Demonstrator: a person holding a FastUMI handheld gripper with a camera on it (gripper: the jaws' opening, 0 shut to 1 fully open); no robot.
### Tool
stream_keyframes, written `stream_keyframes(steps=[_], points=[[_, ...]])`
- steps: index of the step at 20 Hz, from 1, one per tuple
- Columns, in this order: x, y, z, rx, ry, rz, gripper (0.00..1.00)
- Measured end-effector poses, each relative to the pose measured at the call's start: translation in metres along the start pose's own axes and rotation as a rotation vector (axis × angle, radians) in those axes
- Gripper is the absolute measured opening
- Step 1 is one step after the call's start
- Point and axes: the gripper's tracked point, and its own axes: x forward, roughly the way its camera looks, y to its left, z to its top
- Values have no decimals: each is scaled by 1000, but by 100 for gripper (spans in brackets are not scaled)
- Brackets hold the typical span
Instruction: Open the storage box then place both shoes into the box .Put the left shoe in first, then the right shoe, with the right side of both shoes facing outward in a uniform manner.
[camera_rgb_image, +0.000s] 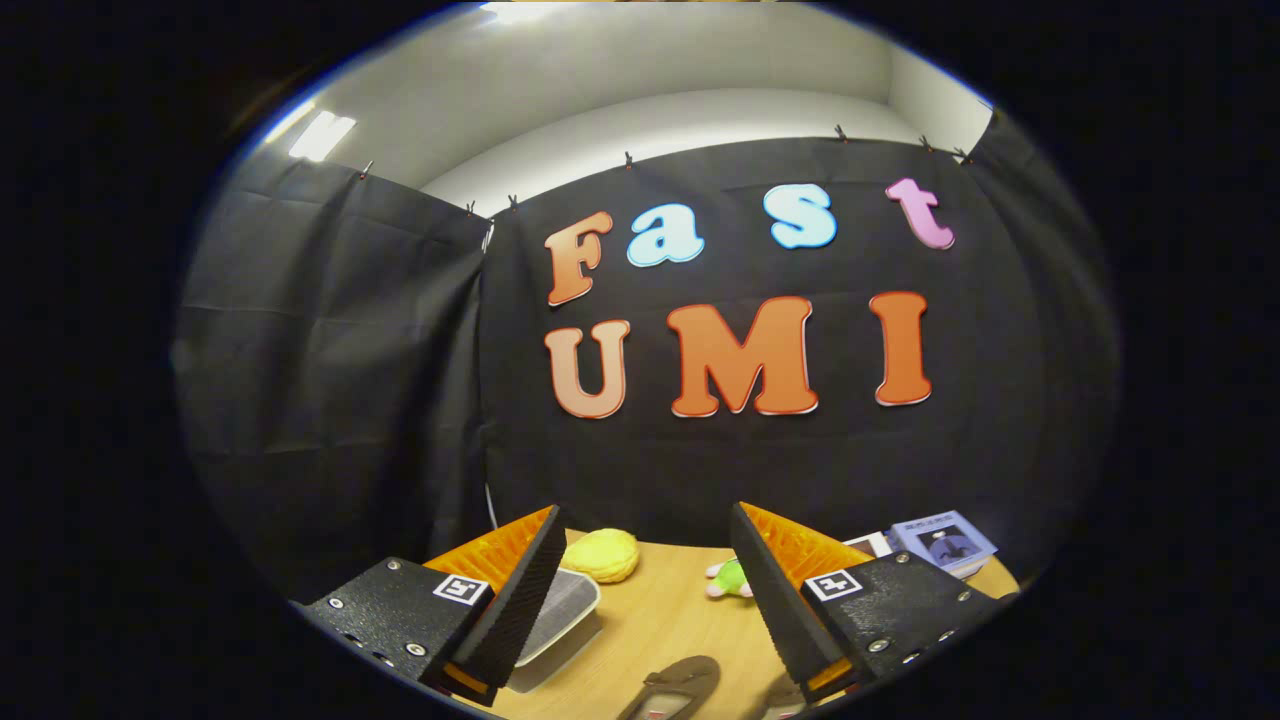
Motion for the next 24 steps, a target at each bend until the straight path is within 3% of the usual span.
stream_keyframes(steps=[7, 12, 15, 24], points=[[51, 24, -87, 186, 213, 160, 99], [77, 44, -147, 411, 411, 256, 98], [89, 43, -178, 482, 499, 253, 99], [107, 77, -232, 692, 677, 361, 96]])
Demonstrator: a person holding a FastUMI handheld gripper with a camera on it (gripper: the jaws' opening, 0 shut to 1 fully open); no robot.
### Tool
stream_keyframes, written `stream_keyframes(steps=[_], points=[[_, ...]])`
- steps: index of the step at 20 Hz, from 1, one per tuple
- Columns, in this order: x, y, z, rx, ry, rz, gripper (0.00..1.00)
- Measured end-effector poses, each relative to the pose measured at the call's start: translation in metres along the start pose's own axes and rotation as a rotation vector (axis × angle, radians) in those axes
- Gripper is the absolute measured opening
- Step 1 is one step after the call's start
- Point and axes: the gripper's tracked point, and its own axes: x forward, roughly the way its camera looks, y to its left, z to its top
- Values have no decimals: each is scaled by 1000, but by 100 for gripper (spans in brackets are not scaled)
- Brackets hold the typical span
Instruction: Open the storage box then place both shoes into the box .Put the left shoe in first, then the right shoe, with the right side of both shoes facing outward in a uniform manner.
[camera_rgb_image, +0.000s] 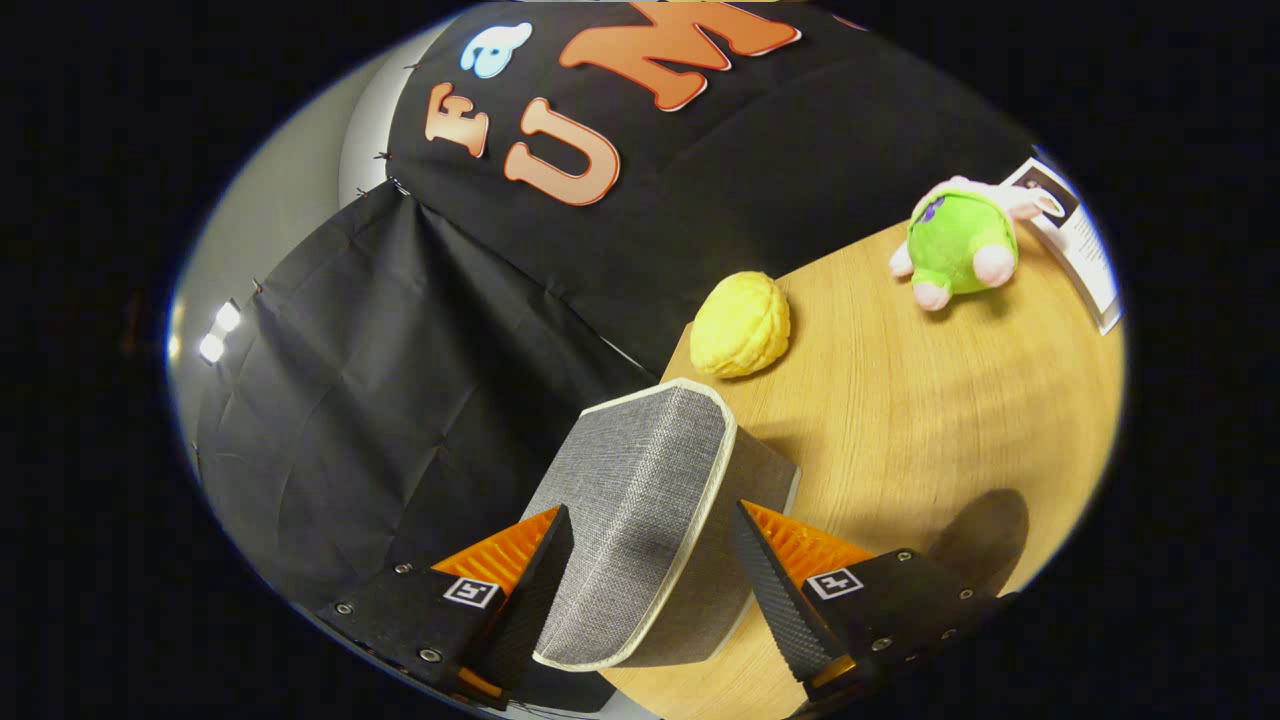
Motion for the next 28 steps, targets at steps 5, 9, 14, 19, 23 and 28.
stream_keyframes(steps=[5, 9, 14, 19, 23, 28], points=[[26, 3, -16, 81, 61, 75, 95], [41, 5, -28, 96, 73, 94, 96], [37, 6, -26, 89, 70, 88, 81], [20, 15, -11, 35, 10, 93, 54], [18, 34, -7, -38, -9, 105, 35], [17, 58, 8, 4, -60, 148, 18]])
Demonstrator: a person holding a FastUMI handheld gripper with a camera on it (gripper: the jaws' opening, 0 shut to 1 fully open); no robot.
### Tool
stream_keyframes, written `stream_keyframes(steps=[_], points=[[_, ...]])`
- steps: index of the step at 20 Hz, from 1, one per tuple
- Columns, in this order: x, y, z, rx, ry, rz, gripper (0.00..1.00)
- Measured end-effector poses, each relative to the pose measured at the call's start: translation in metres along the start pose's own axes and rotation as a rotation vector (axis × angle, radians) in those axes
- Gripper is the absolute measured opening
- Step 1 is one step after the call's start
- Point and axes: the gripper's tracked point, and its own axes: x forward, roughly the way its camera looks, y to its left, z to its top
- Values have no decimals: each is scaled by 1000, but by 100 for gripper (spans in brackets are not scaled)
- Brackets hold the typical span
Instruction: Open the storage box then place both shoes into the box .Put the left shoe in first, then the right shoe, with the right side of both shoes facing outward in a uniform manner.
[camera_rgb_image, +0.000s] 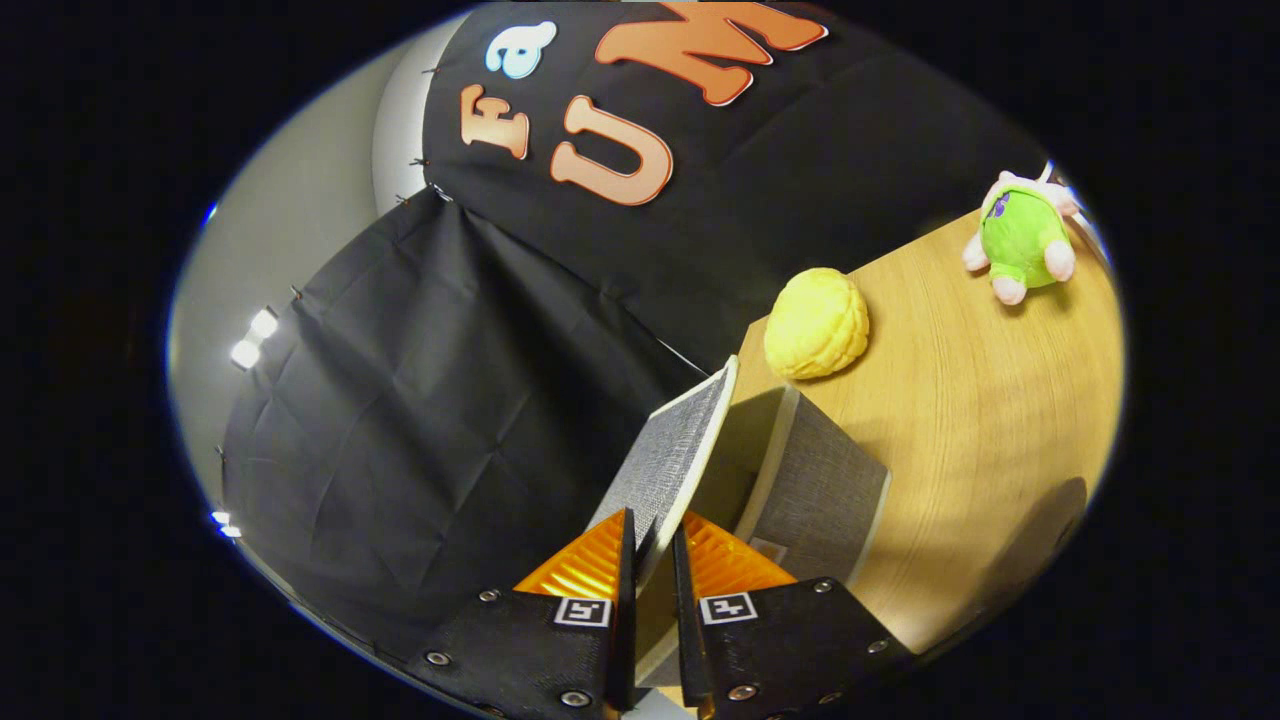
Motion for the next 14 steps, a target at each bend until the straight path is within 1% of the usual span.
stream_keyframes(steps=[2, 3, 5, 7, 10, 12, 14], points=[[9, 3, 3, 53, 15, -18, 15], [12, 9, 7, 58, 10, -12, 12], [15, 33, 15, 58, -6, 29, 11], [20, 54, 20, 23, -31, 57, 12], [32, 92, 26, -22, -50, 78, 13], [45, 110, 30, -47, -60, 79, 14], [60, 121, 28, -71, -52, 60, 15]])
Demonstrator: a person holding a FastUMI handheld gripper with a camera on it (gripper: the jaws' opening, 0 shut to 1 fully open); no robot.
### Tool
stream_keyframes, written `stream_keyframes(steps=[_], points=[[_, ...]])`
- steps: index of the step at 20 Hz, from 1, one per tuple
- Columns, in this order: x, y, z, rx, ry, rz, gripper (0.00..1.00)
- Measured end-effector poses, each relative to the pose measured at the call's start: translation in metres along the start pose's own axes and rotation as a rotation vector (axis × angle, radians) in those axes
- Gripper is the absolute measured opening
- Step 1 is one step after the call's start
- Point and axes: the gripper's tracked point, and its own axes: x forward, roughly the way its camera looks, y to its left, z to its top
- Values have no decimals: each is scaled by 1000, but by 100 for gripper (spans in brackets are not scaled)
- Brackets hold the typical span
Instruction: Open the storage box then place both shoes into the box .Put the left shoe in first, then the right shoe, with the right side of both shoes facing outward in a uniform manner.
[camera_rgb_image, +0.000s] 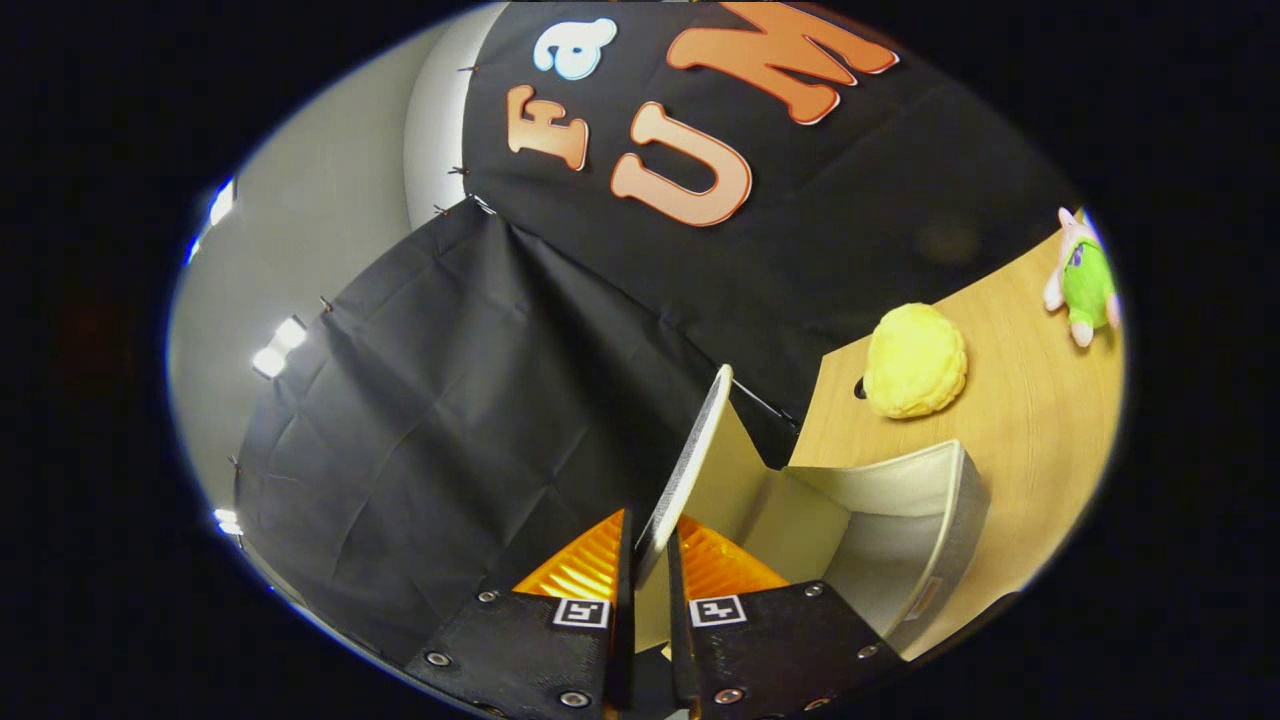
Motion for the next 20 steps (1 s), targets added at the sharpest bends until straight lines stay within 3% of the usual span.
stream_keyframes(steps=[8, 14, 16, 17, 19, 20], points=[[85, 32, -10, 40, 64, -45, 16], [145, 26, -35, 195, 91, -78, 16], [153, 19, -39, 198, 82, -112, 28], [153, 20, -37, 195, 83, -108, 44], [145, 20, -35, 173, 85, -105, 69], [139, 18, -34, 148, 85, -114, 73]])
